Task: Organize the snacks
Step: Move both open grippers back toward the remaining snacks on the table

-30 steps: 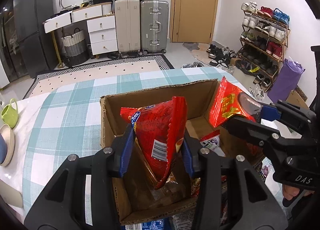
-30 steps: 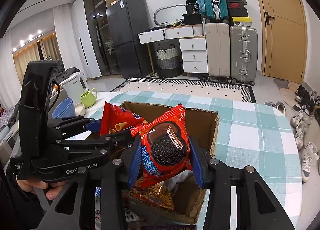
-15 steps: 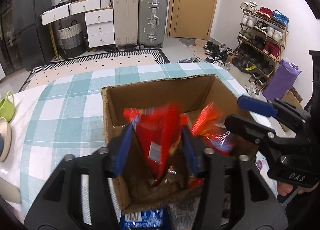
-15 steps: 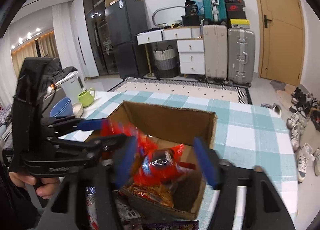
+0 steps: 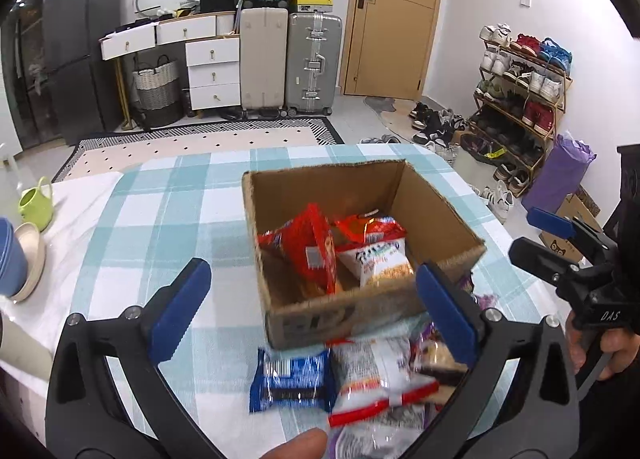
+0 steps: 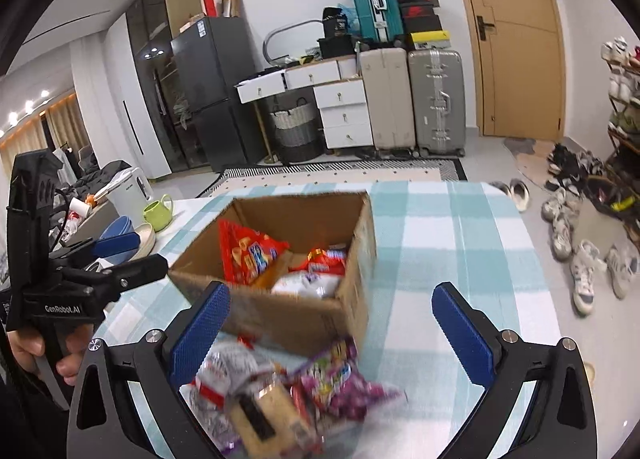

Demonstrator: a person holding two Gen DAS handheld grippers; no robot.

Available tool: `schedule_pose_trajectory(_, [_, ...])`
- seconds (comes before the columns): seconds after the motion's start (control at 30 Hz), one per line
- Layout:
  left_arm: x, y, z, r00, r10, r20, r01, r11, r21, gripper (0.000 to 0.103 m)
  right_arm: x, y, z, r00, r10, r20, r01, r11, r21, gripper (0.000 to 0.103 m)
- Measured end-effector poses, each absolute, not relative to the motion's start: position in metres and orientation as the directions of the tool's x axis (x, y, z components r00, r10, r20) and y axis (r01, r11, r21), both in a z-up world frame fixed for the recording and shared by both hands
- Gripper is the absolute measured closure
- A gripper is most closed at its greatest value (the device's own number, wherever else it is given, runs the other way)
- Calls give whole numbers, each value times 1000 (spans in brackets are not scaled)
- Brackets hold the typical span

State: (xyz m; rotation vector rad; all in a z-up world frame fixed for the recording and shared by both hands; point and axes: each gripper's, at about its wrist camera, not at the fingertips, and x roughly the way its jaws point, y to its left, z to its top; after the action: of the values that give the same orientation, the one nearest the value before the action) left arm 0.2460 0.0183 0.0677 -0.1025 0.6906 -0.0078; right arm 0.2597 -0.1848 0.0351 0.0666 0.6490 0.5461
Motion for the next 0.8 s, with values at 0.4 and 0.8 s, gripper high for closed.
schedule_pose_trajectory(0.4, [188, 16, 44, 732, -42, -681, -56, 991, -122, 1, 214, -197, 11, 631, 470, -617, -418, 876, 240, 1])
schedule_pose_trajectory(0.8, [177, 11, 30, 689, -38, -723, -84, 988, -132, 1, 207, -187, -13, 577, 477, -663, -425, 869, 254, 1])
